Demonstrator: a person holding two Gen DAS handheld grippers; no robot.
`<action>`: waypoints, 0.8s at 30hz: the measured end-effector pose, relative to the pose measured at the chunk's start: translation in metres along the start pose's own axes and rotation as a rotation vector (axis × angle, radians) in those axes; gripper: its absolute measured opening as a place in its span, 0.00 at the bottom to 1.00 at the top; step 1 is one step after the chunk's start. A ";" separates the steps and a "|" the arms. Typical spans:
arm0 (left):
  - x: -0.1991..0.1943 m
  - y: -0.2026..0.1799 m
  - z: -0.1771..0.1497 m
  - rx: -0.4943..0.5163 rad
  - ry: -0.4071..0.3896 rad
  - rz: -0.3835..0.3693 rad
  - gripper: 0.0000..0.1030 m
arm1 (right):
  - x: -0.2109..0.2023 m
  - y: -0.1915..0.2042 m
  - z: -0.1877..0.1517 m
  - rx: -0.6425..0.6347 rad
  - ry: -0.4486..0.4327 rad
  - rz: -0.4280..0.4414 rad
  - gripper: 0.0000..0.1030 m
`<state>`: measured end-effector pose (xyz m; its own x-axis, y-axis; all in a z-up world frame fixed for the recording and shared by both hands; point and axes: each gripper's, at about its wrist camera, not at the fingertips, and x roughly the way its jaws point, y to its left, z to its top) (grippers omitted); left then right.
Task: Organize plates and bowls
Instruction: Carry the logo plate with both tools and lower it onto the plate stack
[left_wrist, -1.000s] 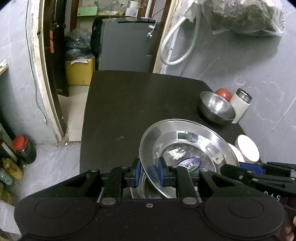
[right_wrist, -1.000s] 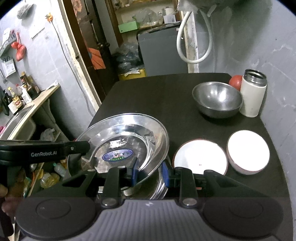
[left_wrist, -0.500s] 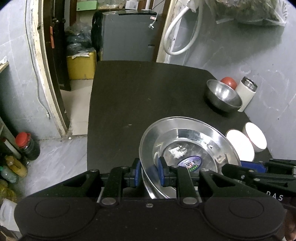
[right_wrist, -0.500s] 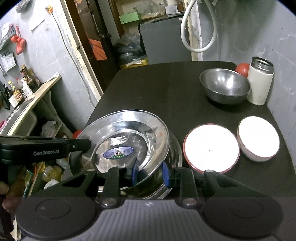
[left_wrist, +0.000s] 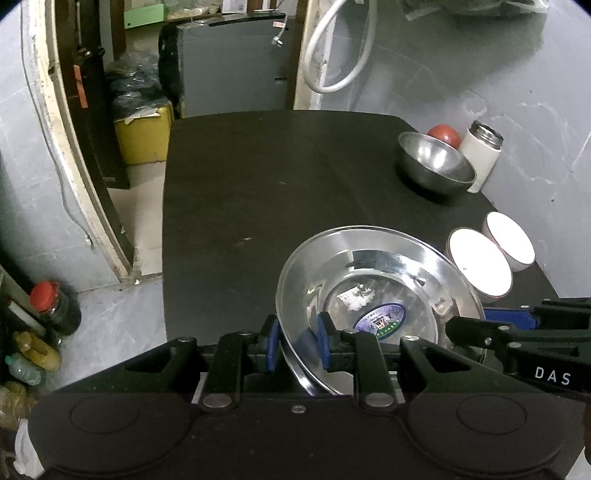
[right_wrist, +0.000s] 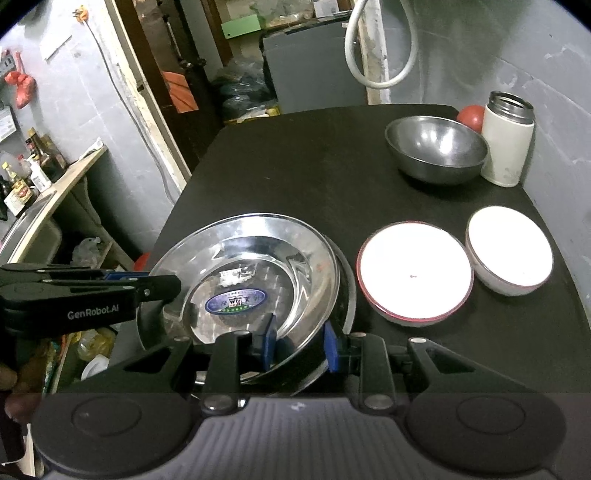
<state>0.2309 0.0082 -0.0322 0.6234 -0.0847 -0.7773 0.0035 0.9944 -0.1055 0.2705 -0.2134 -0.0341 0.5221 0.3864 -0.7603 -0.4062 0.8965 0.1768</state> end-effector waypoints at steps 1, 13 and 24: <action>0.001 0.000 0.000 0.005 0.002 -0.002 0.23 | 0.000 0.000 0.000 0.003 0.001 -0.002 0.30; 0.007 -0.003 0.000 0.042 0.012 0.002 0.25 | -0.002 0.006 -0.002 -0.010 0.004 -0.023 0.30; 0.013 -0.004 -0.001 0.042 0.045 0.006 0.28 | 0.000 0.012 0.001 -0.042 0.017 -0.041 0.31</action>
<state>0.2382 0.0027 -0.0425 0.5880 -0.0810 -0.8048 0.0335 0.9966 -0.0758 0.2658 -0.2025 -0.0313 0.5265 0.3453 -0.7769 -0.4157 0.9017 0.1190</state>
